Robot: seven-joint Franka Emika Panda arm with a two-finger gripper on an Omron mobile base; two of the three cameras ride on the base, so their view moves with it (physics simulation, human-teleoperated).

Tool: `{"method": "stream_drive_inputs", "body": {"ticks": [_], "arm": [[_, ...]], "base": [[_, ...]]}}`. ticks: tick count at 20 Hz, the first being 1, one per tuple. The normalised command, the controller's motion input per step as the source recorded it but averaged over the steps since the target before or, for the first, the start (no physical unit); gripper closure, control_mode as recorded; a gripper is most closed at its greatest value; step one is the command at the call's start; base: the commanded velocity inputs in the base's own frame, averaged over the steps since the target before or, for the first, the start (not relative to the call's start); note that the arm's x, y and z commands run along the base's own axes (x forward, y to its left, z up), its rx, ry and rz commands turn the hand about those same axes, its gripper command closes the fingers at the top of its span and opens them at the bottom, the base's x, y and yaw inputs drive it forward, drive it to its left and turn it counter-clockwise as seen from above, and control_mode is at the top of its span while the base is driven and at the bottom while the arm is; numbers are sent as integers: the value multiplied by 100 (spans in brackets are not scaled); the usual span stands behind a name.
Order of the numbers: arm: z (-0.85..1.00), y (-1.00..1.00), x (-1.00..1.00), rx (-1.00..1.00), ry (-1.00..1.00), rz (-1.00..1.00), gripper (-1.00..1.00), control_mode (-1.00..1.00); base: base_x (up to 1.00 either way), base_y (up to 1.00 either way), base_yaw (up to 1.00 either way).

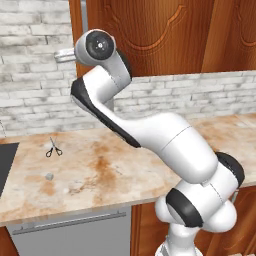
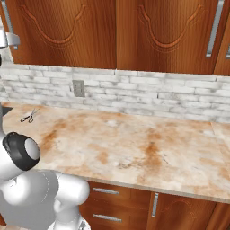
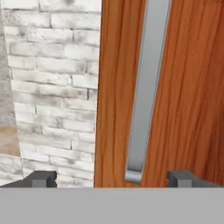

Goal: Open the cabinet. Pick the bar soap and place it next to the sink. Then close the cabinet.

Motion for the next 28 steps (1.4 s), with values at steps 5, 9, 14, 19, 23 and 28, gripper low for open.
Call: {"method": "stream_drive_inputs", "body": {"ticks": [5,9,14,19,23,28], "arm": [[32,-15,0,1,0,-2,-100,-100],[15,-21,0,3,6,0,-100,-100],[0,-3,5,0,34,0,-100,-100],[-1,0,0,0,11,0,-100,-100],[-8,0,24,0,0,0,-100,-100],[-17,0,41,0,0,0,-100,-100]], "base": [[0,0,0],[0,0,0],[0,0,0],[0,0,0],[0,0,0],[0,0,0]]}}
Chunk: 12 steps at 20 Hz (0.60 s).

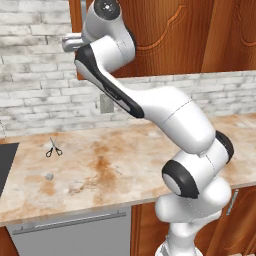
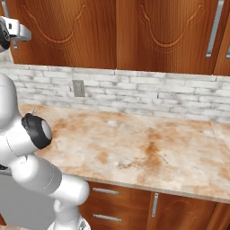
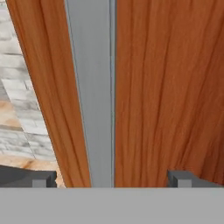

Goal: Open the cabinet. Pick the bar soap and place it next to the sink. Then close the cabinet.

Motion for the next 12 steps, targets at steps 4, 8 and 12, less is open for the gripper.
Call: {"method": "stream_drive_inputs", "body": {"ticks": [4,8,12], "arm": [[-4,0,28,0,0,0,-100,-100],[-6,0,21,0,-4,0,-100,-100],[-28,0,52,0,-12,0,-100,-100]], "base": [[0,0,0],[0,0,0],[0,0,0]]}}
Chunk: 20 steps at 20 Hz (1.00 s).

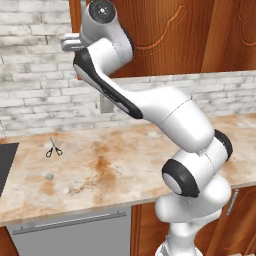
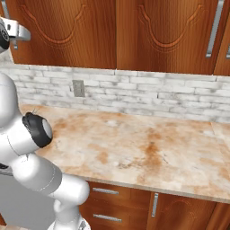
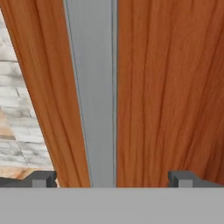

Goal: Open the cabinet. Pick the bar soap and place it next to the sink. Then close the cabinet.

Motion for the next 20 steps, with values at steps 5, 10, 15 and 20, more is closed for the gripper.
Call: {"method": "stream_drive_inputs", "body": {"ticks": [5,10,15,20], "arm": [[-21,0,54,0,-8,0,-100,-100],[-17,0,44,0,-6,0,-100,-100],[-43,0,43,0,-22,0,-100,-100],[-19,0,42,0,-11,0,-100,-100]], "base": [[0,0,0],[0,0,0],[0,0,0],[0,0,0]]}}
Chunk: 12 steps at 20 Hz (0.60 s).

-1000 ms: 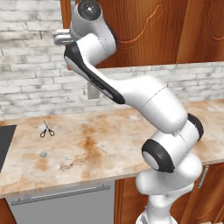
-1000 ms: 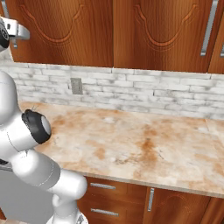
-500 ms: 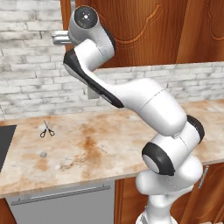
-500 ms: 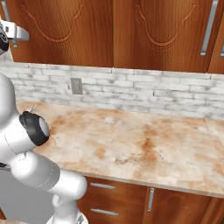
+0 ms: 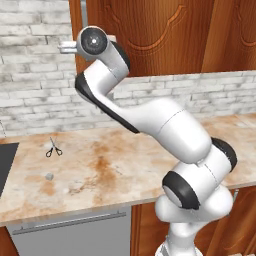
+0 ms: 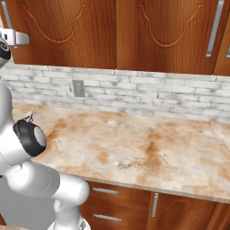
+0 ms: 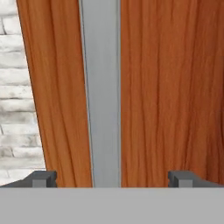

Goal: Open the cabinet. Pick the bar soap and place it next to the sink. Then close the cabinet.

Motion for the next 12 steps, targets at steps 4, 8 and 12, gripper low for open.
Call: {"method": "stream_drive_inputs", "body": {"ticks": [4,8,12], "arm": [[-22,0,41,0,-11,0,-100,-100],[-15,0,15,0,-8,0,-100,-100],[0,0,0,0,0,0,100,-100]], "base": [[0,0,0],[0,0,0],[0,0,0]]}}
